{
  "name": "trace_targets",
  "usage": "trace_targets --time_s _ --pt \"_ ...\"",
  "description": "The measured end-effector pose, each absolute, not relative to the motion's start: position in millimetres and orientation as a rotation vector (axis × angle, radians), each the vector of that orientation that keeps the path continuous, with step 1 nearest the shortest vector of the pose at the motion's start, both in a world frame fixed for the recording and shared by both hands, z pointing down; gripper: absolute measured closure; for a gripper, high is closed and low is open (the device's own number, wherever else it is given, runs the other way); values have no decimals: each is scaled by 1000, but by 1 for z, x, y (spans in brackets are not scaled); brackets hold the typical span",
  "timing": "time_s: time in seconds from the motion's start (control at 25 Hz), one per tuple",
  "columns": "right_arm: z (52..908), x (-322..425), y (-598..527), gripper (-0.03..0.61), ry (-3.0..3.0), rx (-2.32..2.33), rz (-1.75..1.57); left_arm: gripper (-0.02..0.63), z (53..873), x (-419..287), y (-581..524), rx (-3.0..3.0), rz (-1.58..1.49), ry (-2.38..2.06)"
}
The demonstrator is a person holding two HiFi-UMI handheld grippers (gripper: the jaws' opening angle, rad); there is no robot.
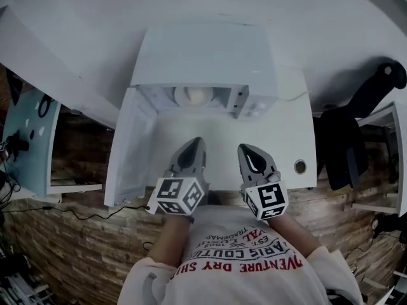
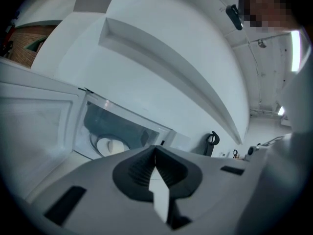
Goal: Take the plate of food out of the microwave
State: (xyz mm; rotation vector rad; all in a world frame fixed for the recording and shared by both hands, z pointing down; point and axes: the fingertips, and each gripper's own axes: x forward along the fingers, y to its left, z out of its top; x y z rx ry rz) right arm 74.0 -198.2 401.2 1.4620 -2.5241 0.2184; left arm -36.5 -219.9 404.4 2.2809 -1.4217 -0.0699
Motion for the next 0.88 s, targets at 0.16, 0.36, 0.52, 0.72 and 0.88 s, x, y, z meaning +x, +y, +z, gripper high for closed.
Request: trace_targets --time_s 0.16,0.36,0.52,0.72,0.88 --pt "406 59 -241 575 -2494 1509 244 606 415 -51 -258 2281 -43 -1363" --pt "411 43 -279 575 -2479 1528 250 606 428 -69 -291 2249 -27 -1354" --pt "420 37 -296 575 -2466 1506 255 606 443 -77 -305 2212 -27 -1340" --pt "436 31 -310 575 -2459 1449 247 606 463 -84 -319 2163 -103 -1334" --pt "457 31 -316 575 -2430 1400 246 606 471 -86 -328 2131 -213 -1360"
